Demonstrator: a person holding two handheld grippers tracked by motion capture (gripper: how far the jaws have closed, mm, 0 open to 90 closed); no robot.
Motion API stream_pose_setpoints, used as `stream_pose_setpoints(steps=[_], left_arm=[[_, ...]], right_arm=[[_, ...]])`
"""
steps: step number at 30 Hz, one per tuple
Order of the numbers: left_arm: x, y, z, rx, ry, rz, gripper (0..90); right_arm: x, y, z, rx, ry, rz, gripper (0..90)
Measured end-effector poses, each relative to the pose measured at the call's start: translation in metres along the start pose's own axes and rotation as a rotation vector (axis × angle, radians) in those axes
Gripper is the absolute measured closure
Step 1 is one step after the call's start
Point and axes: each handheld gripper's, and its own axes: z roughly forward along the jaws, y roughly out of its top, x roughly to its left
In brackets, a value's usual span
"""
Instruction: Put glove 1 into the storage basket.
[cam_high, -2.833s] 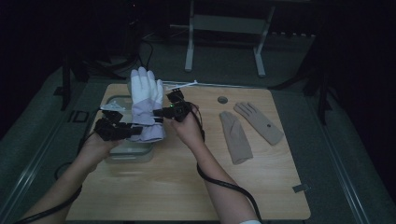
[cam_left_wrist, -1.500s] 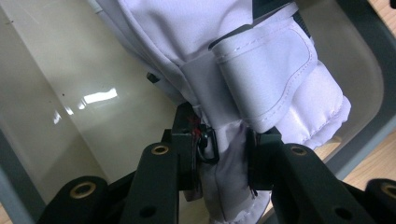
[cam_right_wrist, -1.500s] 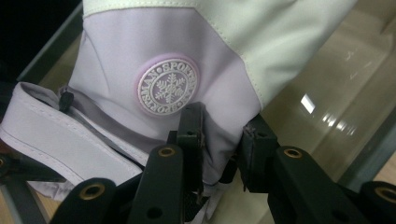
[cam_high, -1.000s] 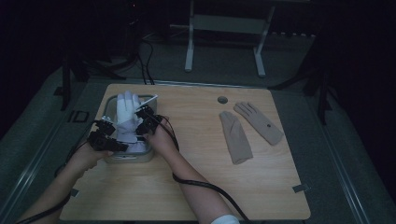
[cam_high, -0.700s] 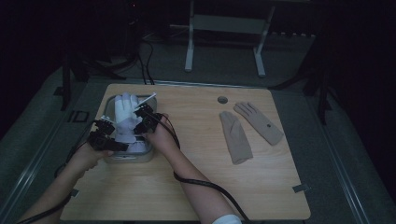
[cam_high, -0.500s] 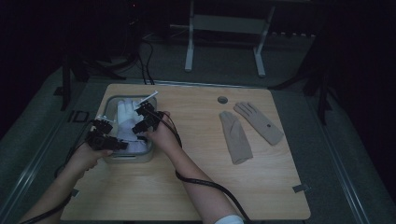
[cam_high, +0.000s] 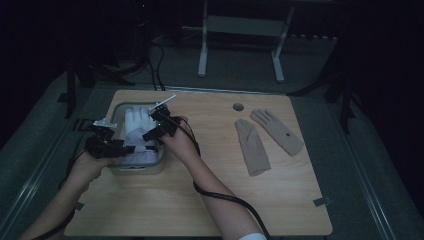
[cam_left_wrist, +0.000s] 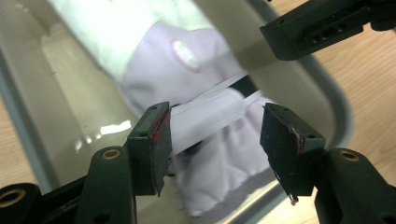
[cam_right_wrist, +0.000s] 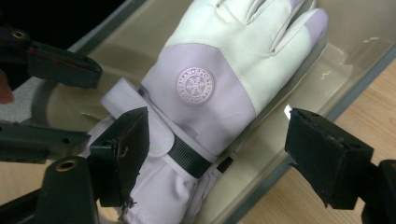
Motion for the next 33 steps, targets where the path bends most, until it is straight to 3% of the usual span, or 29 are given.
stream_pose_setpoints(steps=[2,8,10,15,19,22,23,26,28,33], left_arm=[[-0.008,0.002,0.001,-0.011,-0.018,0.015,43.7],[-0.02,0.005,0.006,-0.028,-0.044,0.042,44.2],[-0.027,0.006,0.008,-0.054,-0.067,0.059,44.2],[-0.041,0.009,0.013,-0.06,-0.088,0.101,46.6],[-0.058,0.013,0.019,-0.076,-0.132,0.132,46.5],[-0.062,0.014,0.02,-0.084,-0.149,0.15,46.5],[-0.074,0.016,0.025,-0.086,-0.165,0.177,46.5],[-0.08,0.018,0.029,-0.089,-0.177,0.182,46.4],[-0.09,0.019,0.035,-0.107,-0.207,0.189,46.1],[-0.106,0.019,0.05,-0.093,-0.251,0.222,36.5]], right_arm=[[-0.002,-0.004,-0.009,-0.026,0.005,-0.001,21.9],[-0.006,-0.011,-0.025,-0.036,0.002,-0.022,21.9],[-0.012,-0.017,-0.035,-0.047,0.006,-0.021,21.9],[-0.023,-0.029,-0.054,-0.05,-0.016,-0.035,21.9],[-0.034,-0.039,-0.069,-0.056,-0.03,-0.024,20.5],[-0.039,-0.044,-0.077,-0.066,-0.033,-0.018,20.4],[-0.044,-0.05,-0.084,-0.076,-0.036,-0.006,20.5],[-0.052,-0.059,-0.093,-0.083,-0.041,0.008,20.3],[-0.058,-0.065,-0.098,-0.088,-0.041,0.018,19.8],[-0.072,-0.081,-0.11,-0.099,-0.057,0.045,19.6]])
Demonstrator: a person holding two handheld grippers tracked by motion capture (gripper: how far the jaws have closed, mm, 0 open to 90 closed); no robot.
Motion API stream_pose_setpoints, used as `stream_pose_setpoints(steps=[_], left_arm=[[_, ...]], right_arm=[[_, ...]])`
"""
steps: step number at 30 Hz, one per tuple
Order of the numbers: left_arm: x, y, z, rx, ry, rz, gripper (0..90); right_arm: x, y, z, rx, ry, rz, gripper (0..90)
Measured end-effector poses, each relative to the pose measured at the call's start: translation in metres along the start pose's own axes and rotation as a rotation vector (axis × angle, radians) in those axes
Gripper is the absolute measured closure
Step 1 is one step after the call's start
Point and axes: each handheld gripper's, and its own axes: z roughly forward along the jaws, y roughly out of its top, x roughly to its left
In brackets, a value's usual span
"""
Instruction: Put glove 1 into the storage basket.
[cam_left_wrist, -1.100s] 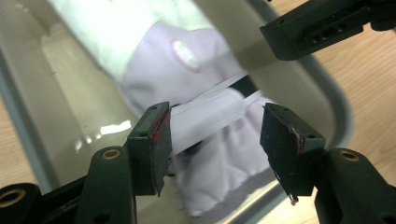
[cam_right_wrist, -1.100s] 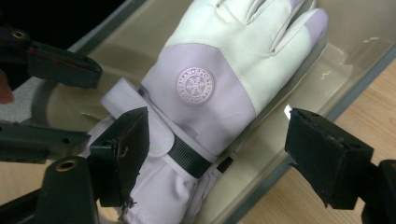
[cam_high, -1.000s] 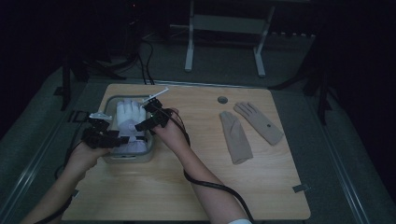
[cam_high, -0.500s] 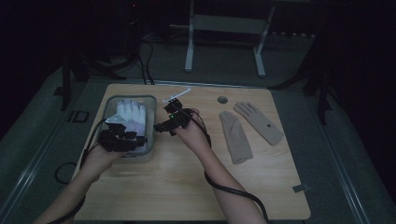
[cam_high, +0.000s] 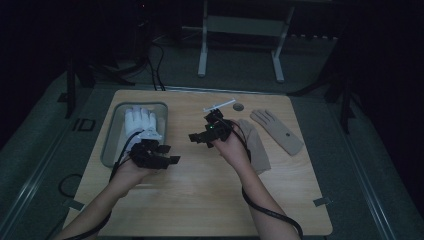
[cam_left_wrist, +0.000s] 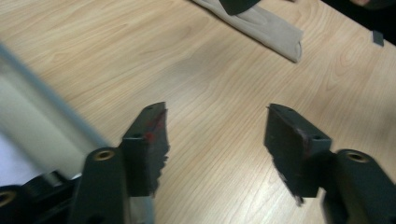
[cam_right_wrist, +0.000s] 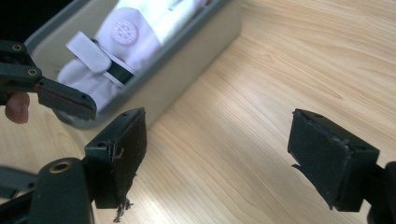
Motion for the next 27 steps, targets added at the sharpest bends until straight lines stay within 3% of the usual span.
stream_pose_setpoints(steps=[1,3,4,5,7,11,17,21,27], left_arm=[[-0.002,0.0,0.003,-0.003,-0.021,0.003,33.6],[-0.005,0.001,0.007,-0.009,-0.019,0.007,25.5],[-0.008,0.001,0.01,-0.018,-0.011,0.013,25.5],[-0.01,0.001,0.014,-0.026,-0.006,0.021,15.2],[-0.013,0.0,0.02,-0.028,-0.004,0.034,13.7],[-0.017,-0.007,0.031,-0.084,-0.032,0.012,13.6],[-0.028,-0.018,0.046,-0.17,-0.029,0.035,5.9],[-0.033,-0.024,0.052,-0.178,-0.032,0.058,1.8],[-0.041,-0.038,0.072,-0.137,-0.068,0.101,1.8]], right_arm=[[-0.003,-0.003,-0.003,-0.002,-0.005,0.004,19.5],[-0.008,-0.009,-0.008,-0.002,-0.019,0.007,19.5],[-0.008,-0.009,-0.008,-0.002,-0.019,0.007,19.5],[-0.013,-0.016,-0.012,-0.005,-0.029,0.012,19.5],[-0.018,-0.023,-0.014,0.007,-0.045,0.008,18.5],[-0.025,-0.033,-0.018,0.003,-0.059,0.012,17.9],[-0.041,-0.055,-0.025,-0.017,-0.071,0.011,17.5],[-0.05,-0.069,-0.029,-0.041,-0.07,0.02,17.6],[-0.058,-0.09,-0.031,-0.048,-0.074,0.045,17.5]])
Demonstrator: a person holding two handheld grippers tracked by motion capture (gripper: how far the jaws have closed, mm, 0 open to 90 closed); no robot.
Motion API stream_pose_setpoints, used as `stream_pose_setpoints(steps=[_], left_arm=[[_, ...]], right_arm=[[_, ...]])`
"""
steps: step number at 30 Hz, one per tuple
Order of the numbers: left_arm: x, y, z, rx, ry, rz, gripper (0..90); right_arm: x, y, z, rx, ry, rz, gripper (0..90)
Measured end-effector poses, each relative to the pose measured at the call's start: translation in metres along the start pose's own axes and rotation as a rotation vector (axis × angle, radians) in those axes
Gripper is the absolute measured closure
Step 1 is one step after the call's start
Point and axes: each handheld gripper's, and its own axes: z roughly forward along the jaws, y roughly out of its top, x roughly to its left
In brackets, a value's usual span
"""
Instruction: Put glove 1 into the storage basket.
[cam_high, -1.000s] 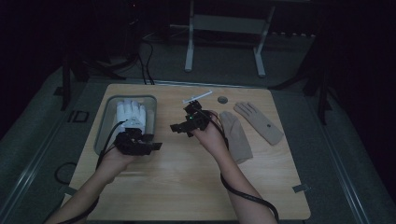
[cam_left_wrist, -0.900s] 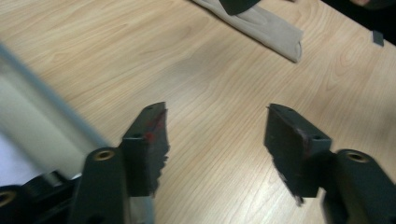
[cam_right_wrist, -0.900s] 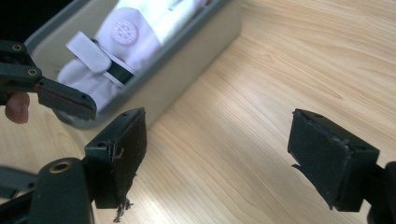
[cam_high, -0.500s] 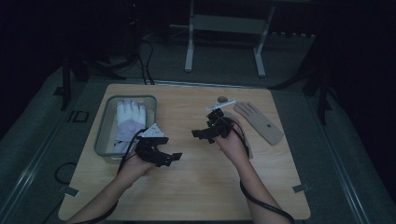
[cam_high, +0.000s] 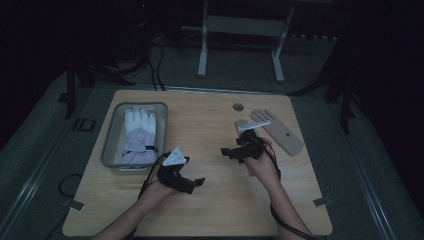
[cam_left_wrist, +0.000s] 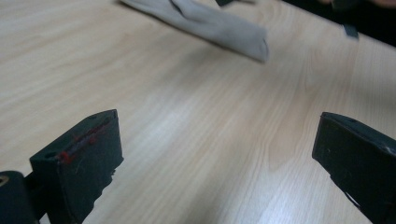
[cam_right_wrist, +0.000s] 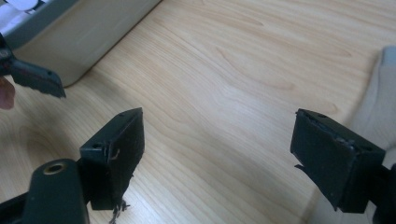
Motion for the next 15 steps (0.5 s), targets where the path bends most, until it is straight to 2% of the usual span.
stream_pose_setpoints(steps=[3,5,9,13,15], left_arm=[[-0.007,-0.01,0.007,0.01,-0.02,0.02,1.8],[-0.01,-0.016,0.01,-0.003,-0.029,0.011,1.8],[-0.014,-0.024,0.013,-0.005,-0.02,0.022,1.8],[-0.017,-0.03,0.013,-0.024,0.006,0.033,1.8],[-0.017,-0.031,0.013,-0.031,0.024,0.053,1.8]], right_arm=[[-0.004,-0.009,-0.002,-0.005,-0.01,0.001,17.5],[-0.006,-0.015,-0.003,-0.01,-0.016,0.008,17.5],[-0.008,-0.025,-0.004,-0.008,-0.025,0.009,17.5],[-0.012,-0.035,-0.005,0.008,-0.029,0.009,16.5],[-0.014,-0.039,-0.007,0.0,-0.022,0.009,15.0]])
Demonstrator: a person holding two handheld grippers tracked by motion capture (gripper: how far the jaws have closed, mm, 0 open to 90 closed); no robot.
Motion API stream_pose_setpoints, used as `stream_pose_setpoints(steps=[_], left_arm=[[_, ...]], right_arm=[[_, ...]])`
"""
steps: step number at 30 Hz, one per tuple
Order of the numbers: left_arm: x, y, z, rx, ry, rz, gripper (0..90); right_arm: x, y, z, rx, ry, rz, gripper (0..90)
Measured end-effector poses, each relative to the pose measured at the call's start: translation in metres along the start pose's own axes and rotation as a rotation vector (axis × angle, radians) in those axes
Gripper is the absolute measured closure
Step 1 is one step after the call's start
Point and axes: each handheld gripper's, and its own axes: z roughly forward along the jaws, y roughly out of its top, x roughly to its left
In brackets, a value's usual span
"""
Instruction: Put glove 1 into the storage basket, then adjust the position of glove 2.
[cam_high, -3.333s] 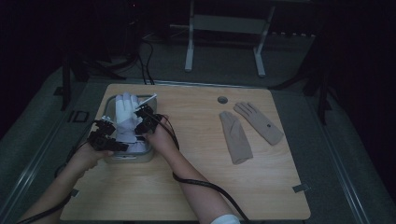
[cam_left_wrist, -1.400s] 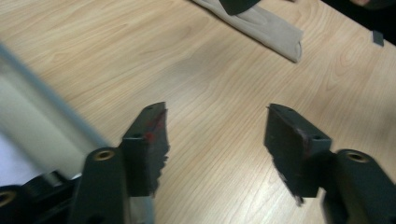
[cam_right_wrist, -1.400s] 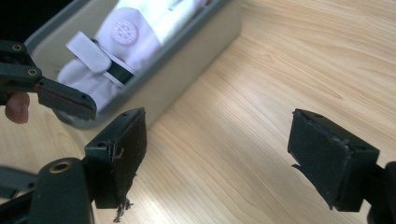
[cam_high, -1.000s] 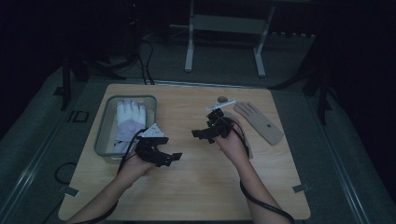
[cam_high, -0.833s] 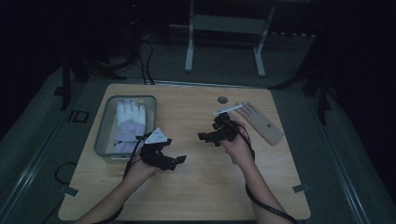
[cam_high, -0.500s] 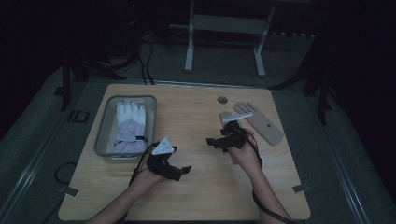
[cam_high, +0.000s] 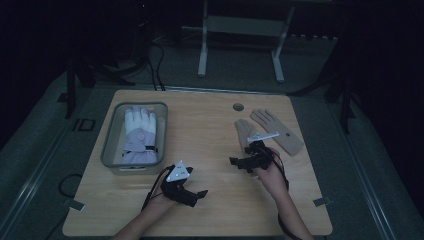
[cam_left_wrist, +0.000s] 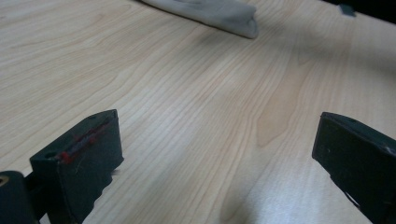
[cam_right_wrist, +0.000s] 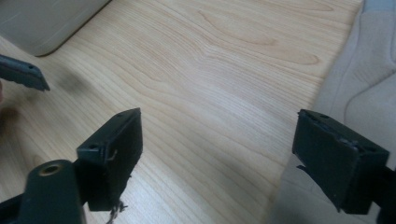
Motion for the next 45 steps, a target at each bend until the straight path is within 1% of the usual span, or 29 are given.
stream_pose_setpoints(steps=[3,6,7,8,10,11,12,13,14,16,17,18,19,20,21,22,25,26,27,29,32,35,38,39,40,41,42,43,45], left_arm=[[0.001,-0.002,-0.001,-0.018,0.012,-0.01,1.8],[0.0,-0.003,-0.002,-0.042,0.037,-0.007,1.8],[0.0,-0.004,-0.003,-0.057,0.04,-0.009,1.8],[0.001,-0.004,-0.003,-0.066,0.041,-0.017,1.8],[0.001,-0.005,-0.003,-0.069,0.049,-0.03,1.8],[0.002,-0.005,-0.003,-0.077,0.053,-0.03,1.8],[0.002,-0.005,-0.003,-0.076,0.059,-0.029,1.8],[0.002,-0.005,-0.002,-0.068,0.06,-0.028,1.8],[0.003,-0.005,-0.003,-0.069,0.063,-0.026,1.8],[0.003,-0.006,-0.004,-0.085,0.068,-0.028,1.8],[0.003,-0.006,-0.004,-0.093,0.066,-0.033,1.8],[0.003,-0.006,-0.005,-0.095,0.068,-0.033,1.8],[0.003,-0.007,-0.005,-0.1,0.068,-0.031,1.8],[0.003,-0.007,-0.006,-0.105,0.069,-0.029,1.8],[0.003,-0.007,-0.006,-0.106,0.07,-0.029,1.9],[0.003,-0.007,-0.006,-0.105,0.072,-0.029,1.8],[0.003,-0.007,-0.006,-0.112,0.072,-0.029,1.9],[0.003,-0.007,-0.006,-0.11,0.073,-0.03,1.9],[0.003,-0.007,-0.007,-0.113,0.077,-0.03,1.9],[0.003,-0.008,-0.007,-0.121,0.086,-0.036,2.0],[0.003,-0.008,-0.007,-0.134,0.086,-0.043,2.0],[0.005,-0.008,-0.008,-0.136,0.079,-0.053,2.0],[0.004,-0.008,-0.007,-0.137,0.077,-0.046,2.0],[0.004,-0.008,-0.007,-0.134,0.079,-0.041,2.0],[0.003,-0.008,-0.007,-0.133,0.08,-0.036,2.0],[0.003,-0.008,-0.007,-0.131,0.08,-0.031,2.0],[0.002,-0.008,-0.007,-0.132,0.081,-0.028,2.0],[0.002,-0.008,-0.007,-0.134,0.086,-0.027,2.0],[0.002,-0.008,-0.007,-0.133,0.086,-0.024,2.0]], right_arm=[[-0.004,-0.003,-0.004,-0.013,0.001,0.007,14.7],[-0.013,-0.005,-0.013,-0.047,-0.034,0.01,15.3],[-0.013,-0.005,-0.013,-0.047,-0.034,0.01,15.3],[-0.016,-0.005,-0.016,-0.067,-0.06,0.012,16.5],[-0.024,-0.007,-0.02,-0.085,-0.073,0.036,16.8],[-0.032,-0.007,-0.022,-0.087,-0.084,0.041,14.4],[-0.035,-0.008,-0.022,-0.088,-0.089,0.033,12.4],[-0.035,-0.008,-0.022,-0.088,-0.089,0.033,12.4],[-0.037,-0.008,-0.02,-0.08,-0.104,0.021,11.9],[-0.041,-0.008,-0.016,-0.066,-0.137,0.023,11.7],[-0.044,-0.008,-0.014,-0.05,-0.13,0.023,12.5],[-0.047,-0.008,-0.011,-0.046,-0.142,0.019,16.2],[-0.053,-0.007,-0.007,-0.04,-0.179,-0.001,27.4],[-0.053,-0.007,-0.007,-0.04,-0.179,-0.001,27.4],[-0.06,-0.005,-0.002,-0.032,-0.195,0.002,34.3],[-0.06,-0.005,-0.002,-0.032,-0.195,0.002,34.3],[-0.071,-0.001,0.008,-0.001,-0.218,0.015,35.6],[-0.076,0.001,0.015,0.013,-0.222,0.026,35.5],[-0.076,0.001,0.015,0.013,-0.222,0.026,35.5],[-0.081,0.002,0.025,0.014,-0.262,0.015,36.3],[-0.084,0.001,0.031,0.03,-0.263,0.017,37.8],[-0.084,-0.001,0.034,0.026,-0.273,-0.01,41.3],[-0.081,-0.003,0.034,0.017,-0.286,-0.004,46.1],[-0.077,-0.003,0.034,0.013,-0.291,-0.001,56.5],[-0.077,-0.003,0.034,0.013,-0.291,-0.001,56.5],[-0.073,-0.003,0.034,0.014,-0.291,0.003,70.1],[-0.07,-0.003,0.034,0.014,-0.291,0.022,73.9],[-0.07,-0.003,0.034,0.014,-0.291,0.022,73.9],[-0.067,-0.001,0.035,0.022,-0.299,0.055,76.4]])
